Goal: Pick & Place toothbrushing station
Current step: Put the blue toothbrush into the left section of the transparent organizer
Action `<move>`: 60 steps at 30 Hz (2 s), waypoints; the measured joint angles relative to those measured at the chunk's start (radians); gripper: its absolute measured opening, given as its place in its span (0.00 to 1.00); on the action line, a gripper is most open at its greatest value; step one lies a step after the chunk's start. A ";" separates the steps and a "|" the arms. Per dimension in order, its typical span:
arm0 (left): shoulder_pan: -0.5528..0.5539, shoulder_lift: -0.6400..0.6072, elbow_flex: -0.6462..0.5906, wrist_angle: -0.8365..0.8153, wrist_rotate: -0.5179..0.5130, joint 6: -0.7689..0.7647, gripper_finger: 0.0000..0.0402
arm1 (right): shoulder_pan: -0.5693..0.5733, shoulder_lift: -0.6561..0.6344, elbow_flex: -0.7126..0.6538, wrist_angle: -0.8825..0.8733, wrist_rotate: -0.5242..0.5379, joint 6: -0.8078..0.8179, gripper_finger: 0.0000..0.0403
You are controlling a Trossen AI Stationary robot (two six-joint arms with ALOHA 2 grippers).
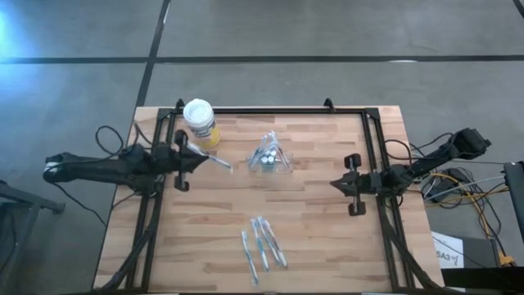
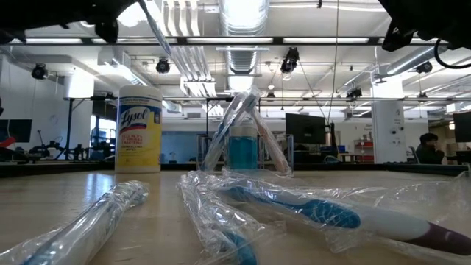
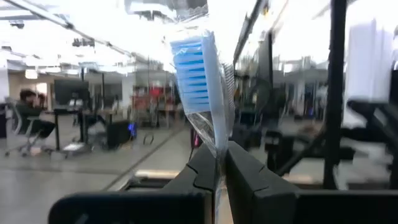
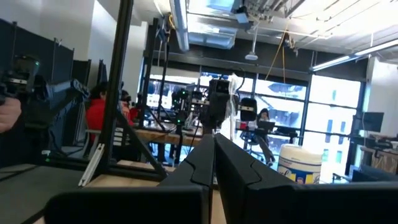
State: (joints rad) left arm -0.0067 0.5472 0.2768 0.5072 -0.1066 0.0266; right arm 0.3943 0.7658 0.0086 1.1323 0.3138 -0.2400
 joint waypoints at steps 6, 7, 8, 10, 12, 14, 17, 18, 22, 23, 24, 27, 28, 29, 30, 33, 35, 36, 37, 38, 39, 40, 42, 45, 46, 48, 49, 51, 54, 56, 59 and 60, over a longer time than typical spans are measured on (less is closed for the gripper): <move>0.008 0.259 0.191 -0.081 -0.074 0.078 0.04 | 0.000 0.001 0.000 0.002 0.000 0.004 0.02; 0.013 0.306 0.223 -0.087 -0.078 0.081 0.04 | 0.000 0.001 0.000 0.002 0.000 0.004 0.02; 0.020 0.353 0.251 -0.094 -0.078 0.084 0.04 | 0.000 0.001 0.000 0.003 0.000 0.004 0.02; 0.032 0.447 0.289 -0.120 -0.078 0.094 0.04 | 0.000 0.002 0.000 0.003 0.000 0.004 0.02; 0.050 0.519 0.333 -0.096 -0.082 0.109 0.04 | 0.000 0.002 0.000 0.002 0.001 0.004 0.02; 0.072 0.581 0.357 -0.090 -0.103 0.109 0.04 | 0.000 0.002 0.000 0.001 0.001 0.006 0.02; 0.097 0.659 0.373 -0.099 -0.135 0.100 0.04 | 0.000 0.002 0.000 -0.003 0.001 0.026 0.02; 0.103 0.675 0.377 -0.100 -0.137 0.100 0.05 | 0.000 0.002 0.000 -0.003 0.001 0.027 0.02; 0.126 0.718 0.393 -0.080 -0.146 0.101 0.04 | 0.000 0.002 0.000 -0.005 0.001 0.027 0.02; 0.129 0.730 0.392 -0.080 -0.146 0.101 0.04 | 0.000 0.002 0.000 -0.005 0.001 0.027 0.02; 0.131 0.740 0.390 -0.078 -0.147 0.101 0.04 | 0.000 0.002 0.000 -0.006 0.001 0.027 0.02; 0.134 0.768 0.389 -0.059 -0.149 0.101 0.05 | 0.000 0.002 0.000 -0.005 0.001 0.027 0.02; 0.134 0.781 0.388 -0.054 -0.153 0.101 0.05 | 0.000 0.002 0.000 -0.004 0.001 0.027 0.02; 0.135 0.796 0.383 -0.044 -0.154 0.101 0.05 | 0.000 0.002 0.000 -0.003 0.001 0.027 0.02; 0.136 0.810 0.375 -0.037 -0.155 0.099 0.04 | 0.000 0.002 0.000 -0.002 0.001 0.028 0.02; 0.136 0.849 0.367 -0.004 -0.156 0.092 0.04 | 0.000 0.002 0.000 0.001 0.001 0.031 0.02; 0.138 0.869 0.367 0.007 -0.156 0.089 0.04 | 0.000 0.003 0.000 0.001 0.001 0.031 0.02; 0.140 0.879 0.366 0.007 -0.156 0.087 0.05 | 0.000 0.003 0.000 0.001 0.001 0.031 0.02; 0.141 0.889 0.364 0.001 -0.155 0.083 0.05 | 0.000 0.003 0.000 0.001 0.001 0.031 0.02; 0.142 0.899 0.363 -0.002 -0.155 0.078 0.05 | 0.000 0.003 0.000 0.001 0.001 0.031 0.02; 0.143 0.905 0.362 -0.001 -0.155 0.076 0.05 | 0.000 0.003 0.000 0.001 0.001 0.031 0.02; 0.144 0.910 0.362 0.001 -0.155 0.076 0.05 | 0.000 0.003 0.000 0.001 0.001 0.031 0.02; 0.147 0.921 0.362 0.008 -0.155 0.075 0.04 | 0.000 0.003 0.000 0.001 0.001 0.031 0.02; 0.152 0.943 0.362 0.000 -0.155 0.067 0.05 | 0.000 0.003 0.000 0.001 0.001 0.031 0.02; 0.155 0.948 0.362 0.001 -0.155 0.066 0.05 | 0.000 0.003 0.000 0.001 0.001 0.031 0.02; 0.160 0.954 0.362 0.007 -0.155 0.064 0.06 | 0.000 0.003 0.000 0.001 0.001 0.031 0.02; 0.163 0.957 0.361 0.011 -0.154 0.060 0.06 | 0.000 0.003 0.000 0.001 0.001 0.031 0.02; 0.165 0.959 0.361 0.013 -0.153 0.055 0.05 | 0.000 0.003 0.000 0.001 0.001 0.031 0.02; 0.166 0.959 0.361 0.011 -0.131 0.054 0.06 | 0.000 0.003 0.000 0.002 0.001 0.031 0.02; 0.166 0.959 0.361 0.008 -0.122 0.052 0.08 | 0.000 0.003 0.000 0.002 0.001 0.031 0.02; 0.166 0.959 0.360 0.001 -0.118 0.029 0.12 | 0.000 0.003 0.000 0.002 0.001 0.031 0.02; 0.166 0.959 0.358 -0.004 -0.118 0.019 0.14 | 0.000 0.003 0.000 0.002 0.001 0.031 0.02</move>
State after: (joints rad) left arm 0.1593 1.5063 0.6352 0.5033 -0.2241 0.0461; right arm 0.3941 0.7685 0.0090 1.1339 0.3149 -0.2091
